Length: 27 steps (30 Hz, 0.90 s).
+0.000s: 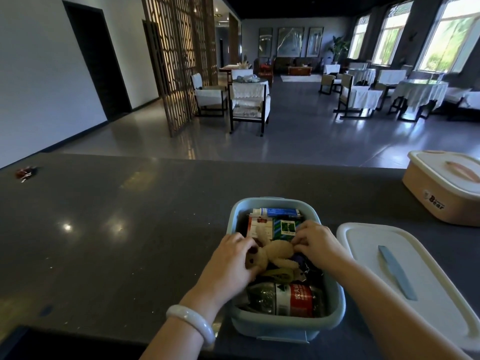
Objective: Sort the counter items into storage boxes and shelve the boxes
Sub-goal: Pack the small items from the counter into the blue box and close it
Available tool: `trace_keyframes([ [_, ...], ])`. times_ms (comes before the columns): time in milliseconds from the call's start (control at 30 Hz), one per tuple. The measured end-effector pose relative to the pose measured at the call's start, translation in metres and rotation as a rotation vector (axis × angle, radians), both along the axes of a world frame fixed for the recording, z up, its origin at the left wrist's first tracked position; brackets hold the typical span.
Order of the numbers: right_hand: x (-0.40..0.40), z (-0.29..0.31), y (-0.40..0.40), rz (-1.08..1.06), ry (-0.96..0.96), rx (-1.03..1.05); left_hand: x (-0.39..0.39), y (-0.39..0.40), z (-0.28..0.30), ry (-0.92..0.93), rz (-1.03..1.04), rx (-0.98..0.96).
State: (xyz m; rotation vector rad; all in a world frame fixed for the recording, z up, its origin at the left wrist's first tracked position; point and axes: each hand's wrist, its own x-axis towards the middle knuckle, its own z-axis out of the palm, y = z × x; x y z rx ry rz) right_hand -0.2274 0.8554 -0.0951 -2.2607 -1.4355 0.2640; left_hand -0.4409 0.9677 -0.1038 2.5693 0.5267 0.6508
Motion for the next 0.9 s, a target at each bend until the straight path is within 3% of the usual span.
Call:
trace_keyframes([
  [533,-0.005,0.019,0.003,-0.021,-0.031,0.09,-0.004,0.005,0.005,0.032,0.031,-0.146],
  [767,-0.036,0.04,0.057,0.139,-0.032,0.166,-0.022,0.022,0.011,0.0,0.145,-0.143],
  [900,-0.072,0.046,0.113,0.305,-0.078,0.105,-0.052,0.048,0.012,0.06,0.262,-0.133],
])
